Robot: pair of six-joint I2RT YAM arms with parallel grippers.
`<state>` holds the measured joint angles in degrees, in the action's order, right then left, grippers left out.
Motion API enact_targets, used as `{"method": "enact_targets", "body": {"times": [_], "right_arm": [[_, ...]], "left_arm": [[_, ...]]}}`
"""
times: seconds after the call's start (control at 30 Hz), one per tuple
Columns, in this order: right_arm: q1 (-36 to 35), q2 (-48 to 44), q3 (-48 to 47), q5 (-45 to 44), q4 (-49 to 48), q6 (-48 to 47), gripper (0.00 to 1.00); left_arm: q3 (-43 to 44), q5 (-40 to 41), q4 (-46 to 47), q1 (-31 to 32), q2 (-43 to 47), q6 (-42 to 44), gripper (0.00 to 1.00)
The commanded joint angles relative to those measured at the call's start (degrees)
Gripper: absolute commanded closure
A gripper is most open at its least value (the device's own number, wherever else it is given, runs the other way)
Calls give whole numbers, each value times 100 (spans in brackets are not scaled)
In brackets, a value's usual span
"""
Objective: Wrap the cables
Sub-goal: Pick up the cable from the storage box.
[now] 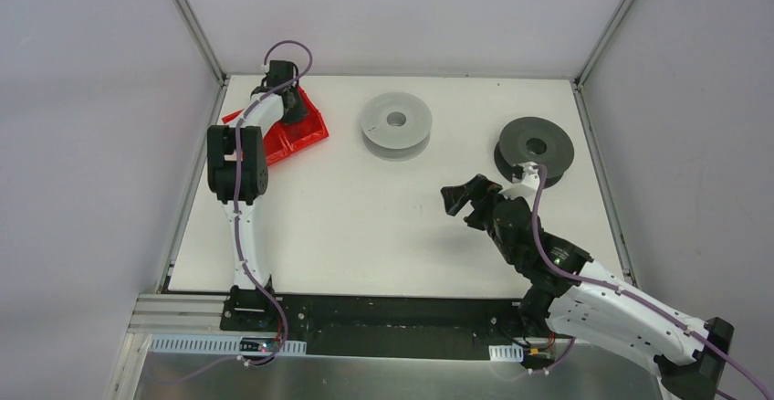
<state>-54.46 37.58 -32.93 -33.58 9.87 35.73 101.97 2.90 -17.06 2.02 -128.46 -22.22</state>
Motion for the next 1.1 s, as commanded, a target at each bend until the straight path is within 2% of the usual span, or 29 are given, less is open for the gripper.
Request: {"method": "enact_targets", "body": {"times": [0.0,0.1,0.2,0.33,0.7,1.07], "right_arm": [[32,11,-258,-66,-226,-103,1],[32,-53,-233,-56,-205,-81,0],[34,-86,-202,-78,-220,-39,1],[34,-20,-220,-59,-281,-42,1],[32,-82,-177,-22,-275,-98,1],[36,-333,-117,-100,-245,-139,1]], "left_arm": [[261,-187,-106,-32,48,105,100],[282,-3,-113,-33,202,326,95],[189,540,-118,-31,437,234,85],[57,912,-138,-24,655,56,79],[-285,1251,-297,-10,741,-70,79],[-270,1288,-504,-2,497,-265,78]]}}
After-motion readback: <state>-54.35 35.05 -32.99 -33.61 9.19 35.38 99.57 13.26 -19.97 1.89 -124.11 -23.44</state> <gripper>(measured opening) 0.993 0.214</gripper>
